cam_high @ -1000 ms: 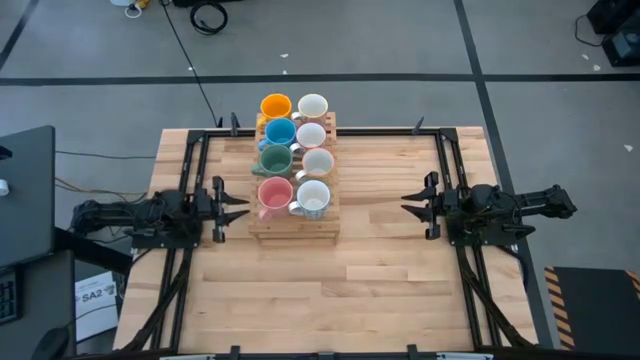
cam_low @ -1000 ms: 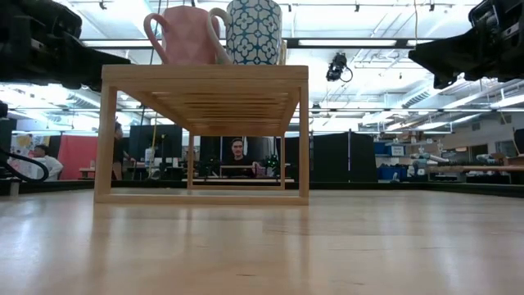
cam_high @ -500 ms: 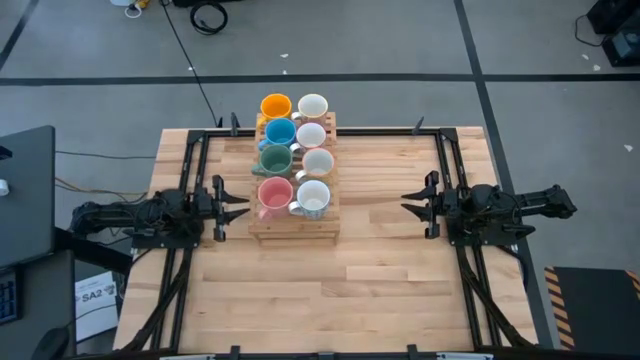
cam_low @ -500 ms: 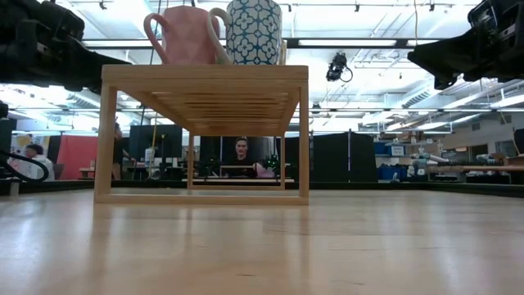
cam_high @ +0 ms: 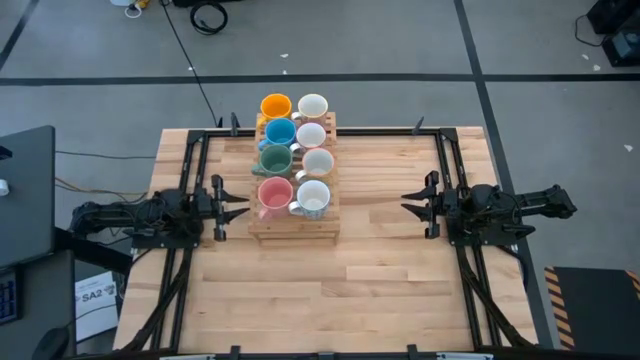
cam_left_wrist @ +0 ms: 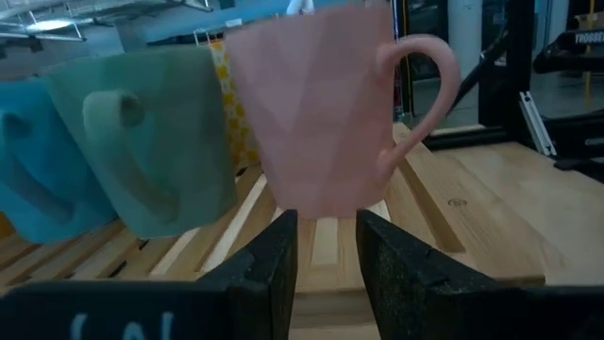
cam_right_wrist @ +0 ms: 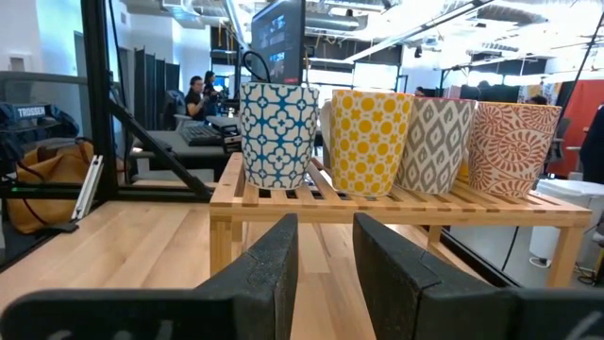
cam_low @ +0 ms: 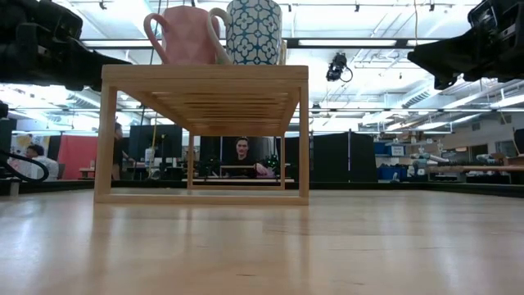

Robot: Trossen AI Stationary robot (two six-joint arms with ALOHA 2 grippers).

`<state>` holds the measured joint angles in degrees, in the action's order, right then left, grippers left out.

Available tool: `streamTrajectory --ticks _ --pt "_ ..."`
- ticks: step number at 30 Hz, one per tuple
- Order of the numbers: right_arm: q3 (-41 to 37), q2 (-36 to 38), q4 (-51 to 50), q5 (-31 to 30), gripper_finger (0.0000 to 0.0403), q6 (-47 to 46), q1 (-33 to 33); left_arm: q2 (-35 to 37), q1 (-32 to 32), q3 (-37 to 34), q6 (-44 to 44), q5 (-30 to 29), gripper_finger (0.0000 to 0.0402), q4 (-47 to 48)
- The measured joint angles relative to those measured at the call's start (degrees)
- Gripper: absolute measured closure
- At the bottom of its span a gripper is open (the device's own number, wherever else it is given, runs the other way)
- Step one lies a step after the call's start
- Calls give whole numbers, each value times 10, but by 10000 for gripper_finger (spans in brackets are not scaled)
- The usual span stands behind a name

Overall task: Place coffee mugs
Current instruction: Return to Home Position

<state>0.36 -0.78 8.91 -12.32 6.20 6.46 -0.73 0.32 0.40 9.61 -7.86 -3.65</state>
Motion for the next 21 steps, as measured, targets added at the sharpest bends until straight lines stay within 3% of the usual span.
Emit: streamTrajectory --ticks 21 --pt "0 0 0 0 293 0 0 0 0 0 0 1 285 -15"
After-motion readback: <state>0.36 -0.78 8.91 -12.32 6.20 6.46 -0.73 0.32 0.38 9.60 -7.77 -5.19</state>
